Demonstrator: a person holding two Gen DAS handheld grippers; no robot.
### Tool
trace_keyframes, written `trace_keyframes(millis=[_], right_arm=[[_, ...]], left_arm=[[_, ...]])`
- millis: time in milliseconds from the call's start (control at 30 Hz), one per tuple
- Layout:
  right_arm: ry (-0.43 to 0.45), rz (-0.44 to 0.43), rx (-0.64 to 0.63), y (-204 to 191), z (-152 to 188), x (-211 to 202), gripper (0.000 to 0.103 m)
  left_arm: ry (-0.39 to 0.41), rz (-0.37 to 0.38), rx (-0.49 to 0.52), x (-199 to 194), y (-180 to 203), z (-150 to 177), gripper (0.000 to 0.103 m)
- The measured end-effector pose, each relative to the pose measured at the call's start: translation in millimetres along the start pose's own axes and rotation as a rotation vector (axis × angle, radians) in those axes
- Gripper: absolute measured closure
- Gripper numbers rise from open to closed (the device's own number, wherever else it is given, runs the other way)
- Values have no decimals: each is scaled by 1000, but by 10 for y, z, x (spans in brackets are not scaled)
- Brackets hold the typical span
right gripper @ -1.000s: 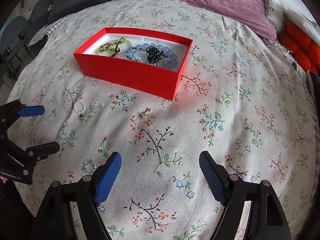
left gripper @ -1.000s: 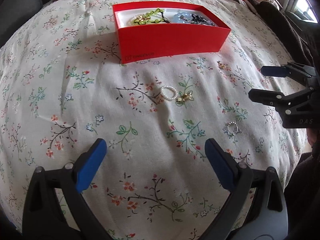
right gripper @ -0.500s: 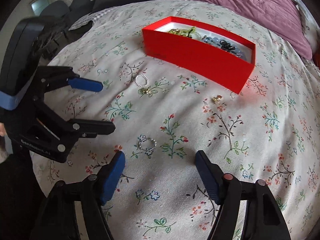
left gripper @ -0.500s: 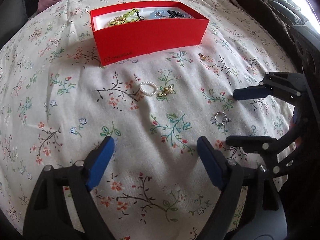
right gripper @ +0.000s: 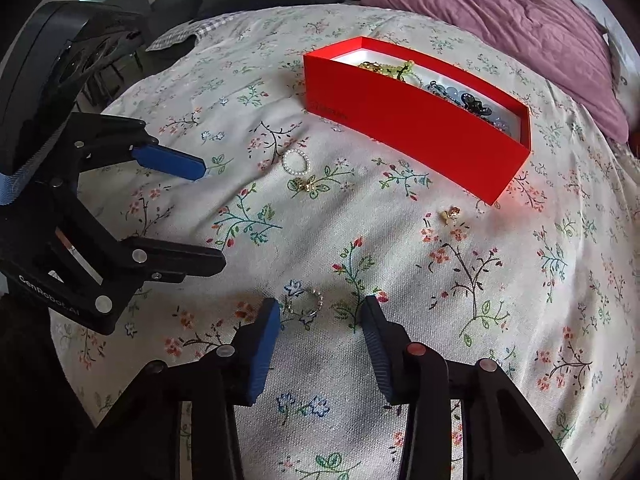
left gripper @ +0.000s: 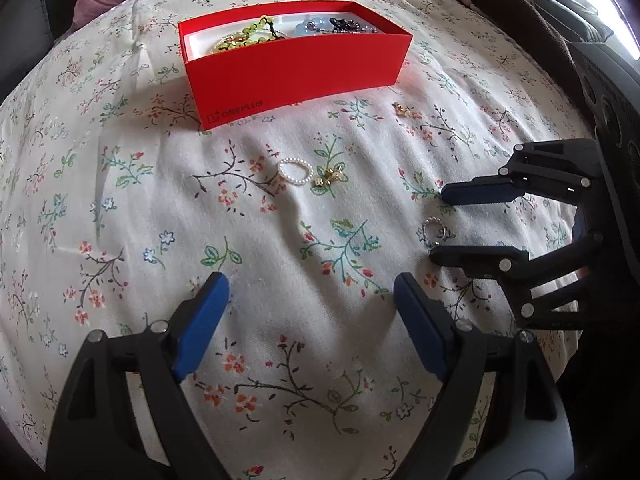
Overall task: Organize jewelry
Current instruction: 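Grasp the silver ring with the right gripper while the left grasps a small earring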
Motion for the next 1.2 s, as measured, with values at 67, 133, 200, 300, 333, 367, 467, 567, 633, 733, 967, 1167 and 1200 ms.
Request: trace_keyframes(millis=[67, 133, 200, 300, 333, 367, 467, 567, 633, 733, 967, 1167, 1200], right_arm=[[3, 5, -13, -16, -7, 4, 65], [5, 11, -31, -45, -11, 5, 67], [8, 11, -45, -74, -18, 13, 70], [12, -1, -60, -97, -34, 35, 78], [12, -14, -62, -108, -40, 44, 84], [11, -16, -64, -114, -37, 42, 84], [12, -14, -68, -122, -42, 29, 84], [14, -30, -46, -80, -44, 12, 85], [16, -27, -37, -57, -44, -11, 85], [22, -16, -17, 1, -51, -53, 85], [27, -5, 27, 134, -29, -124, 85], [31, 2, 49, 212, 25, -175, 85], [30, 4, 55, 234, 41, -189, 85]], left_arm=[[1, -1, -2, -1, 3, -1, 18], [2, -1, -4, 2, 9, -8, 18], [3, -2, -5, 20, 31, -26, 18], [11, 0, -8, 28, 47, -39, 18], [12, 2, -6, 29, 52, -46, 18], [13, 5, -5, 33, 63, -54, 19], [16, 13, 8, 43, 102, -73, 24], [22, 29, 22, 49, 145, -89, 31], [27, 57, 25, 63, 191, -109, 39], [32, 100, 37, 102, 252, -140, 44], [77, 103, -47, 251, 210, -323, 56], [101, 85, -73, 306, 237, -399, 64], [104, 79, -70, 315, 258, -406, 65]])
Point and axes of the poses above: each gripper's, at about its wrist camera, not at the fingertips, and x roughly the way its jaws point, y to its right, z to its underside, the point moved 1 cm from there along x, roughly the way its jaws point, and after that the axes turned 13 degrees about -x, right-handed, at the moved point
